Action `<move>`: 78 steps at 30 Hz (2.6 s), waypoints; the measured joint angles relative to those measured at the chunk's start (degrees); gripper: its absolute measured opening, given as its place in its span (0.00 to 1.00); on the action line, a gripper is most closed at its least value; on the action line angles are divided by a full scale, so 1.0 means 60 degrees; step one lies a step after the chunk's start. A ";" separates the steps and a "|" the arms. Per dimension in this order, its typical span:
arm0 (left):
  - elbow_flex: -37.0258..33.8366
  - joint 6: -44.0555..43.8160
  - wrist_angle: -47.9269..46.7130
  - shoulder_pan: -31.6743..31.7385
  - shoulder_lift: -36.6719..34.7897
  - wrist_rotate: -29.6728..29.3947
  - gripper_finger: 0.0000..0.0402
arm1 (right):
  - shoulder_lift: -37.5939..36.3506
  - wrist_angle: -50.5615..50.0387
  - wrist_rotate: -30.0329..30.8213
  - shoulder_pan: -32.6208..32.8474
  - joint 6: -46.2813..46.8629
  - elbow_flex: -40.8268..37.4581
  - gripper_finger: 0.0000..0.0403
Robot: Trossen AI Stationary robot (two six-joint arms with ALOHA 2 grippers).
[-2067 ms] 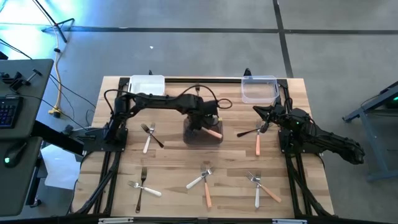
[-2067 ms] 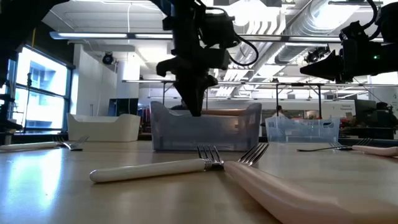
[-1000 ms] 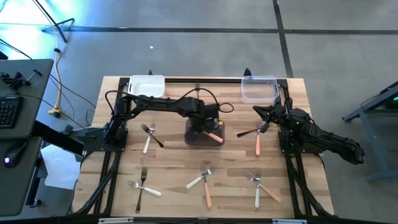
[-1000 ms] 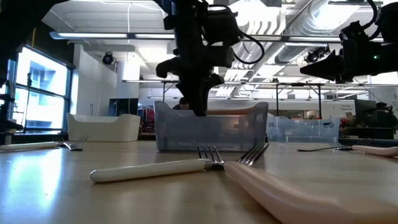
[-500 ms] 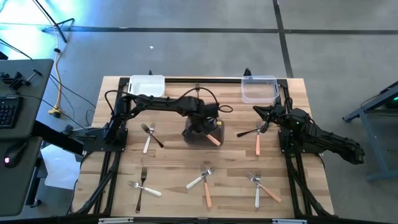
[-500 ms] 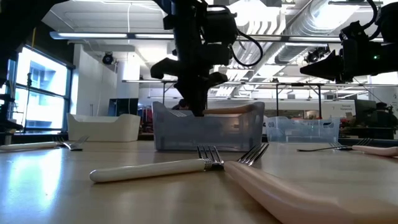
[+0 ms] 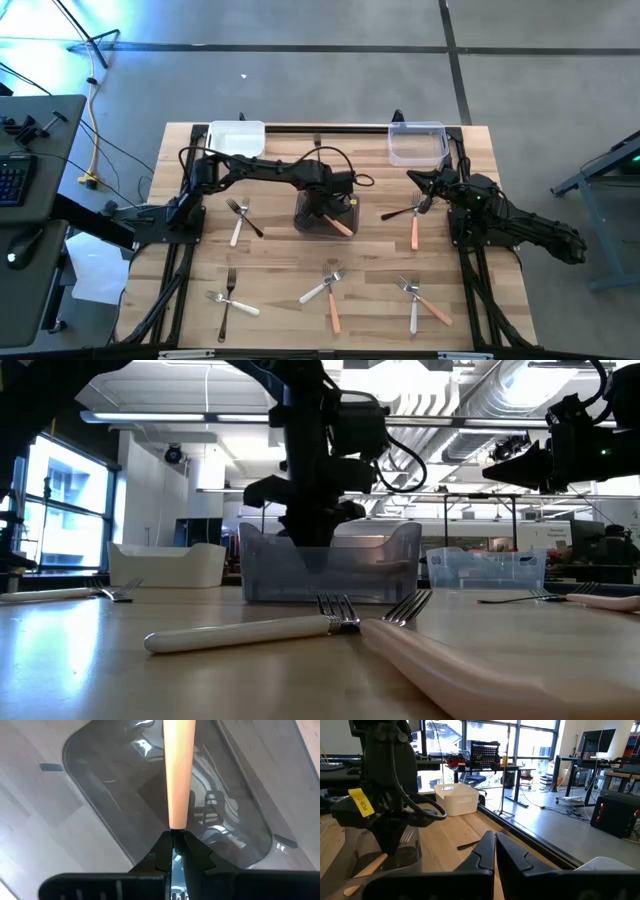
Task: Sort silverware by color (type)
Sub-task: Put the top right orange fork into the black bin, then put the middle right black fork into the transparent bin
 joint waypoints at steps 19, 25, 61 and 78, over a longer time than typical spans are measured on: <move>-0.0106 -0.0076 0.0042 0.0006 0.0335 -0.0001 0.07 | 0.0003 0.0000 0.0000 0.0002 -0.0001 0.0002 0.00; 0.0109 -0.0648 -0.0186 0.0006 0.0255 -0.0103 0.24 | 0.0000 0.0000 0.0004 0.0002 0.0000 -0.0001 0.00; -1.0783 -0.7466 1.4835 -0.0649 -0.7582 -0.0334 0.00 | 0.0065 0.0003 0.0000 -0.0001 -0.0003 -0.0001 0.00; -1.5182 -0.8318 1.9337 0.1543 -0.9009 -0.0544 0.00 | 0.0058 0.0649 -0.0007 -0.0002 0.0126 -0.0002 0.00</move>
